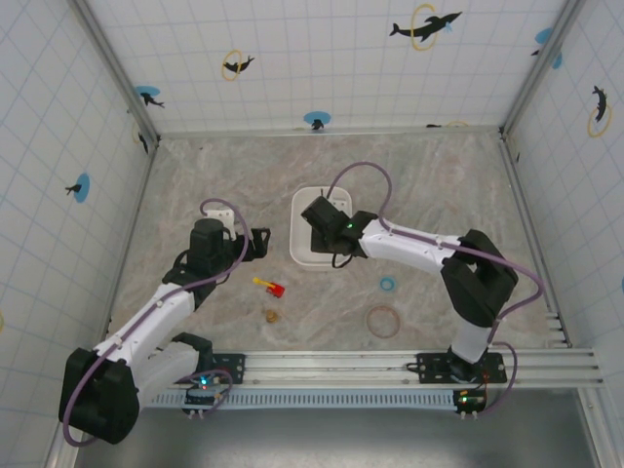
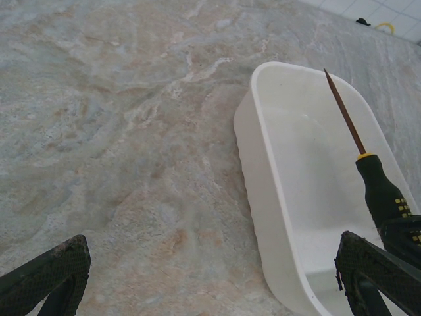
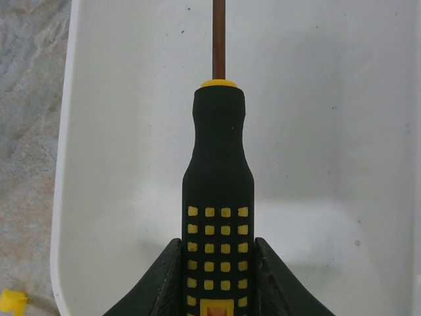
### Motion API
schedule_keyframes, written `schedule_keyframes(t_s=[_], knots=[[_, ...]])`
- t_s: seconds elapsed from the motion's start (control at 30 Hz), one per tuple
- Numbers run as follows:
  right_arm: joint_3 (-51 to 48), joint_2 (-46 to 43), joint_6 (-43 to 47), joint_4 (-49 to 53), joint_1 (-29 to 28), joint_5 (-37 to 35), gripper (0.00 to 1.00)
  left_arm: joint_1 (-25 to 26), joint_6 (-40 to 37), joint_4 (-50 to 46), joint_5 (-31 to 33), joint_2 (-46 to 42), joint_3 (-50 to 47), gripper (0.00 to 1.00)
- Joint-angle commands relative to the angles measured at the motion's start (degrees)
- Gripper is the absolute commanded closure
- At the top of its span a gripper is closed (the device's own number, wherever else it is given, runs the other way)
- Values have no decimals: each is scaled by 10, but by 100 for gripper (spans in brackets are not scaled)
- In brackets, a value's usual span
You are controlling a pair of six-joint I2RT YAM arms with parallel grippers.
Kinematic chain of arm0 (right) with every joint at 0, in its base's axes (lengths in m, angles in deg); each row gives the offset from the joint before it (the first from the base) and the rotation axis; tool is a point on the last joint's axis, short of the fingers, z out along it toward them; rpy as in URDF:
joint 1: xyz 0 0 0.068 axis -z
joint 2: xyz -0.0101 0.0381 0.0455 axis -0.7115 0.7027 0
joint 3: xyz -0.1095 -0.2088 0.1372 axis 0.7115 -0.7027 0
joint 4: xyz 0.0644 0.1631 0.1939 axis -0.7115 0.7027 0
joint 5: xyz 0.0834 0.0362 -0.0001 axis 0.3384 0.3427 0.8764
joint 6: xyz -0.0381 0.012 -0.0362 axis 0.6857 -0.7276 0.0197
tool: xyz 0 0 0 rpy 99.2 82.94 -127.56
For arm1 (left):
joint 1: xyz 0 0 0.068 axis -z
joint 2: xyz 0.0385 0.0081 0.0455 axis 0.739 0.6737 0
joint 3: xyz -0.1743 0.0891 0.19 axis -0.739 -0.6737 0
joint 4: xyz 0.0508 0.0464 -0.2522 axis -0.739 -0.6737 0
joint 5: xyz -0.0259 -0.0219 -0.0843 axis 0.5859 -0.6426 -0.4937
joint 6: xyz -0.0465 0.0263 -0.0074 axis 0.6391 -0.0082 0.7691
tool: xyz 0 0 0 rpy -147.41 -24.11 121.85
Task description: Put the screwdriver in the bin
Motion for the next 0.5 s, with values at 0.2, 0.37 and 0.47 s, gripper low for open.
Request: schedule_keyframes(t_s=[0.2, 0.37, 0.47], knots=[[41, 41, -2, 4, -3, 10, 96, 5, -13, -1, 8, -2, 0, 2], [45, 58, -2, 0, -3, 16, 95, 6, -14, -1, 7, -1, -2, 2], [48, 68, -2, 1, -3, 18, 95, 6, -15, -1, 7, -3, -3, 2]])
